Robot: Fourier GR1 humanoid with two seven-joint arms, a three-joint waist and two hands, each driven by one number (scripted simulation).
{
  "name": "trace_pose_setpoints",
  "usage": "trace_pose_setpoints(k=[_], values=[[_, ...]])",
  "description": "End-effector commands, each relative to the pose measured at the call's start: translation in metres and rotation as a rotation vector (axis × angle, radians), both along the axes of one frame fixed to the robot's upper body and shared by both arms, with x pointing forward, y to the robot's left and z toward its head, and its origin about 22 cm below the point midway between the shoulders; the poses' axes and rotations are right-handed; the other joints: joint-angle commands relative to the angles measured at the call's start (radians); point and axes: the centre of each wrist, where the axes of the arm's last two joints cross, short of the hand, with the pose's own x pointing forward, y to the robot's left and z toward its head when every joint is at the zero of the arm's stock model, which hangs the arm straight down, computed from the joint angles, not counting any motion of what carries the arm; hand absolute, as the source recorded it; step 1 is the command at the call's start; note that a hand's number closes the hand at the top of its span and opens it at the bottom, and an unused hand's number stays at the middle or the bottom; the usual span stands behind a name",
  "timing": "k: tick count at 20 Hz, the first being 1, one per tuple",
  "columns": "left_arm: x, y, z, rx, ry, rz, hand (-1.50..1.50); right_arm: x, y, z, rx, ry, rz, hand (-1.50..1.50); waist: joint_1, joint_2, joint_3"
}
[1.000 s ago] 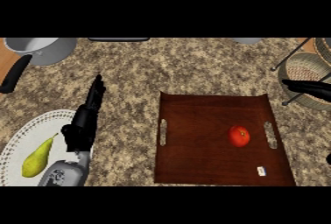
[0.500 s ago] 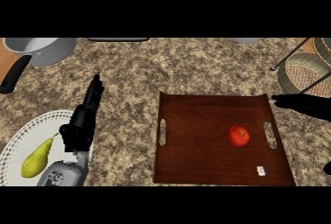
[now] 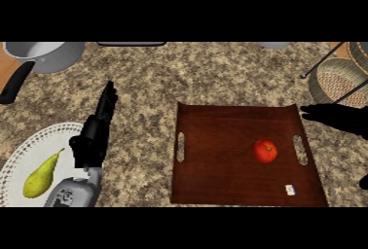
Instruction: Pick the tomato from the tray and place it in the tiered basket
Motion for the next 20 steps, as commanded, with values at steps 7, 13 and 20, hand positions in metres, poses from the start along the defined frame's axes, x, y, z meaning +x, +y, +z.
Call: trace_pose_setpoints(k=[7,13,20], values=[[0.006,0.006,-0.002,-0.001,-0.009,0.025,0.00,0.002,0.006,-0.018,-0.022,-0.065,0.179,-1.50,-0.004,0.000,0.000],[-0.006,0.006,-0.013,0.005,0.004,-0.009,0.00,0.022,0.012,-0.048,-0.033,-0.103,0.096,-1.50,0.002,0.000,0.000],[-0.006,0.005,0.007,0.007,-0.003,-0.006,0.00,0.027,-0.003,-0.067,-0.048,-0.068,0.046,-1.50,0.002,0.000,0.000]])
